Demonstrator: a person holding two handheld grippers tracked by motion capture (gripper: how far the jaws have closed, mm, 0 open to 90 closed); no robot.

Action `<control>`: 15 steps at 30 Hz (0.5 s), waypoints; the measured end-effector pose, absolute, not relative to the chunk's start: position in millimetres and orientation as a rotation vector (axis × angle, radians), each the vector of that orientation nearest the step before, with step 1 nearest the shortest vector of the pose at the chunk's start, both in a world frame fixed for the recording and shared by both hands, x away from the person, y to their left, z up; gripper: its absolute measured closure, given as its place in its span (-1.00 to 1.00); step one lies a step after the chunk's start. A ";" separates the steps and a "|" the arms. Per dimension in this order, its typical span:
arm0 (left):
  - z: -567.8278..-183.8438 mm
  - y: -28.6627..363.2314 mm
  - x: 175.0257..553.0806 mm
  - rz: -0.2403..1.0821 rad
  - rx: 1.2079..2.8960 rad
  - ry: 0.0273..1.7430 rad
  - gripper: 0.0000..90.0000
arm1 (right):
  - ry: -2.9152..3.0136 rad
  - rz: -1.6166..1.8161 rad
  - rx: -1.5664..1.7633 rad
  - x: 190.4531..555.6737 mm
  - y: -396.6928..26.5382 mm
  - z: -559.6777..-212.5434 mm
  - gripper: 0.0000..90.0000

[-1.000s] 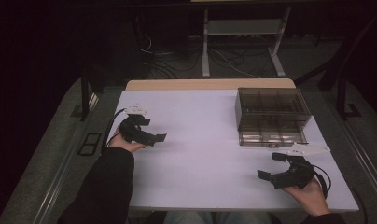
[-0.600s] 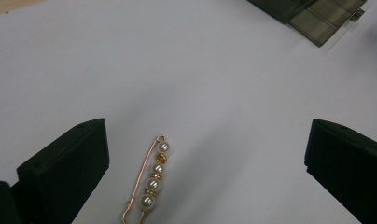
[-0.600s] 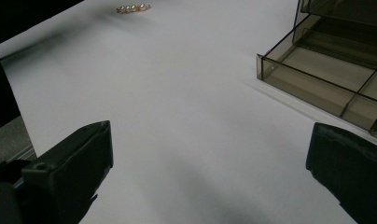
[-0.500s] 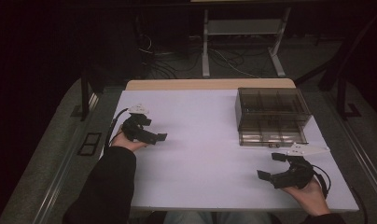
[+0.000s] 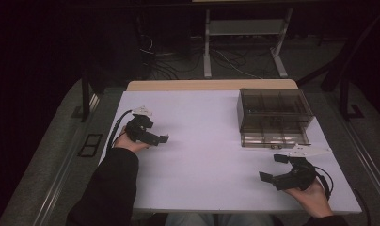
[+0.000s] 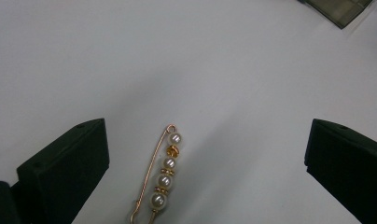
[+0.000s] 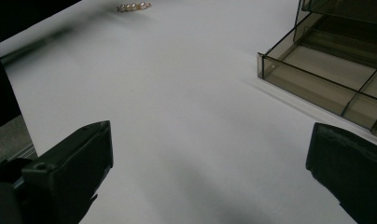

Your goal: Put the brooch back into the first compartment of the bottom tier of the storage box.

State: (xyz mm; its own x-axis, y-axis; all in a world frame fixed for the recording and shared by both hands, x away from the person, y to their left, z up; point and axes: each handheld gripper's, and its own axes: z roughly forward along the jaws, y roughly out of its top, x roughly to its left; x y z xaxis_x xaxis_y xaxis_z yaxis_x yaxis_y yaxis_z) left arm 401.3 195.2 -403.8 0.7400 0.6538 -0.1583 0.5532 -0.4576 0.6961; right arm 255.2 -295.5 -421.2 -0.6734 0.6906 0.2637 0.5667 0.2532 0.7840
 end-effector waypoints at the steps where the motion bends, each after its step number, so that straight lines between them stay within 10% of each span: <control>1: -404.6 195.4 402.1 0.165 2.173 0.907 -1.00 | 2.378 1.396 1.202 255.2 -295.4 -421.3 -1.00; 15: -418.0 201.1 413.8 0.148 2.189 0.947 -1.00 | 2.381 1.393 1.198 255.4 -295.5 -421.5 -1.00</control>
